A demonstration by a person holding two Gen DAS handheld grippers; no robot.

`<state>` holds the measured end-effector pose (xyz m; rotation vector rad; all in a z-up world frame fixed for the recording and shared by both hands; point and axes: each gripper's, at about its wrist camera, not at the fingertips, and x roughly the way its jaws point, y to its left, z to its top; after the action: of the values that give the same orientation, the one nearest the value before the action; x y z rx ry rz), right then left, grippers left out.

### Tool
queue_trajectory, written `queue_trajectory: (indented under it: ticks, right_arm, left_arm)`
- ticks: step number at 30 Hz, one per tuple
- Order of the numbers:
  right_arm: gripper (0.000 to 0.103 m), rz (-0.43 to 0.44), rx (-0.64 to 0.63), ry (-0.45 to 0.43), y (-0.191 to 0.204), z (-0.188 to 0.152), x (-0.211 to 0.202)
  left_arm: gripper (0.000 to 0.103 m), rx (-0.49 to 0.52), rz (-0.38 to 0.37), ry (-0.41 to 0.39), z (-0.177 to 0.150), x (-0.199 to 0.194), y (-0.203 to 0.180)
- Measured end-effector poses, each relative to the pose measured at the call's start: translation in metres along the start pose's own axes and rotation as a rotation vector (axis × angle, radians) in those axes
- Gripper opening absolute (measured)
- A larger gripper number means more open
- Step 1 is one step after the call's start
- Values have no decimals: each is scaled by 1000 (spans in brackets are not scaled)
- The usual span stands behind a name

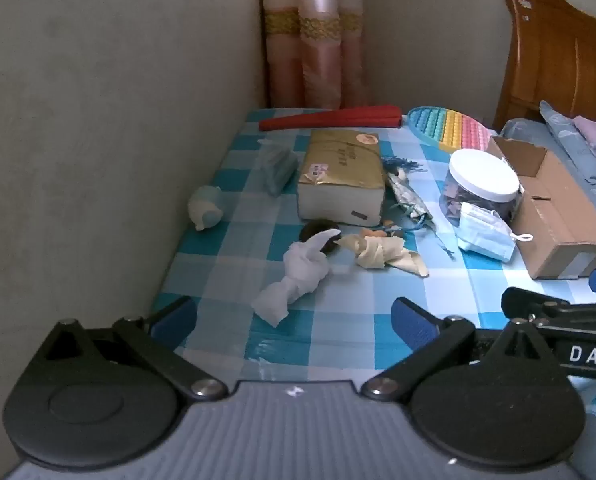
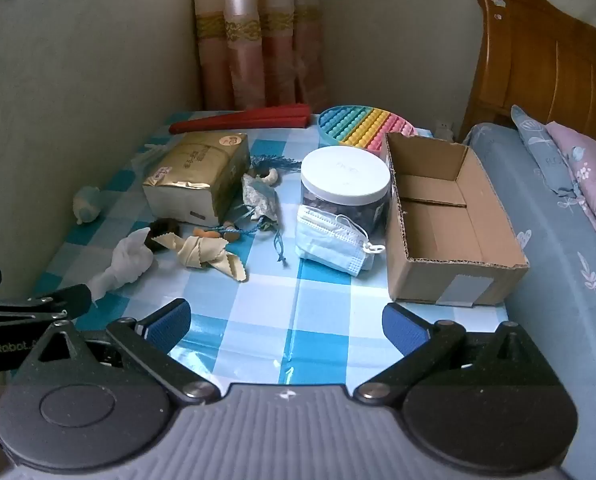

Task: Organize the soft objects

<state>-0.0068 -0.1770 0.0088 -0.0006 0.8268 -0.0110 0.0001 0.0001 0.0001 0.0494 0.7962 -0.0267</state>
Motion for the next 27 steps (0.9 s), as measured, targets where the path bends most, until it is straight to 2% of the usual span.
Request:
queue_trajectory:
  ticks: [27]
  right_arm:
    - [103, -4, -3, -11, -1, 0, -4]
  left_arm:
    - [102, 0, -1, -10, 1, -2, -1]
